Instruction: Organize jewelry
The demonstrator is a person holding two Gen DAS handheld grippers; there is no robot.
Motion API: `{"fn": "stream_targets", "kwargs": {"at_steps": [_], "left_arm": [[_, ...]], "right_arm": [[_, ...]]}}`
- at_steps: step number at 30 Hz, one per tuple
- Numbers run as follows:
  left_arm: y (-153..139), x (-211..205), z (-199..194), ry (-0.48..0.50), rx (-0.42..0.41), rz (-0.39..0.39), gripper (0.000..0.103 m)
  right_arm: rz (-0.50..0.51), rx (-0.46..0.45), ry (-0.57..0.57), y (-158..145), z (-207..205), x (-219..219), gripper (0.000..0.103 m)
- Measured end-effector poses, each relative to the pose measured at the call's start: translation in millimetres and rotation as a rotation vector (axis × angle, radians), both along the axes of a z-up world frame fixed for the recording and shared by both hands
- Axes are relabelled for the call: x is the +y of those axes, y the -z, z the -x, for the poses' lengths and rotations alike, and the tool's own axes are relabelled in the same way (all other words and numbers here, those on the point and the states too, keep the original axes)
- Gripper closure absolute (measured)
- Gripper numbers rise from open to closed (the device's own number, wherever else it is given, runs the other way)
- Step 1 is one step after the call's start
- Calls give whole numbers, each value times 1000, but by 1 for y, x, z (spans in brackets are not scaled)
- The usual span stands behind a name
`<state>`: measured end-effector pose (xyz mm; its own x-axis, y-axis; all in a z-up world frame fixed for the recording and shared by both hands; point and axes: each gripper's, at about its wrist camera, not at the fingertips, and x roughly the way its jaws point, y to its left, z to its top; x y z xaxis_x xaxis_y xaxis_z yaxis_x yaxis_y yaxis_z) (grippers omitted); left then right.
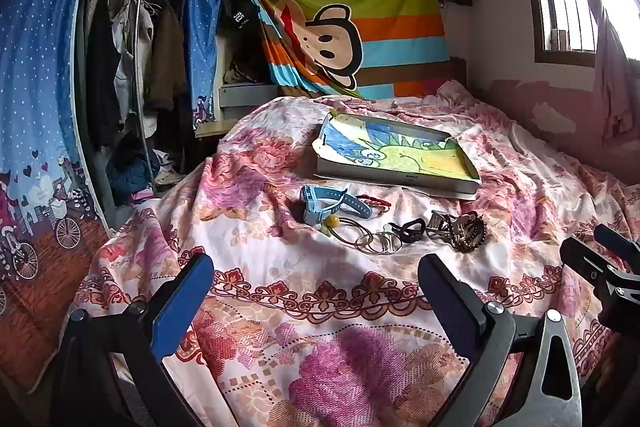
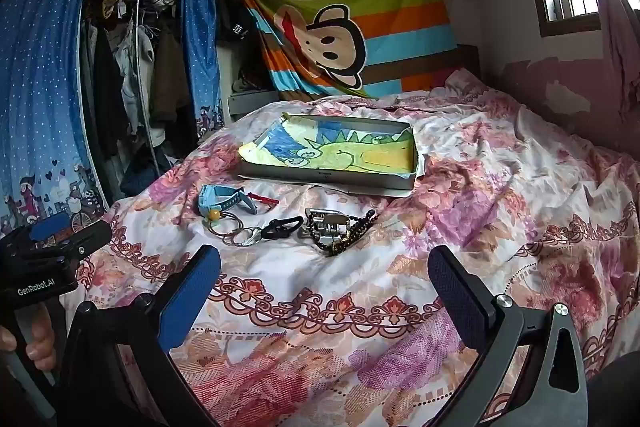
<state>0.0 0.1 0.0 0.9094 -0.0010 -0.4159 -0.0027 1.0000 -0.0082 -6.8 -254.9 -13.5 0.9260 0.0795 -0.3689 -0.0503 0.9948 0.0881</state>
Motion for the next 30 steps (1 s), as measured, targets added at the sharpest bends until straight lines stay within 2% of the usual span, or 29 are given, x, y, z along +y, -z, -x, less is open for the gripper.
{"fn": "stream_targets", "kwargs": {"at_steps": [30], "left_arm": [[0,0,0,3,-5,2,0]], "right_arm": [[1,4,-2,1,-1,0,1]]}}
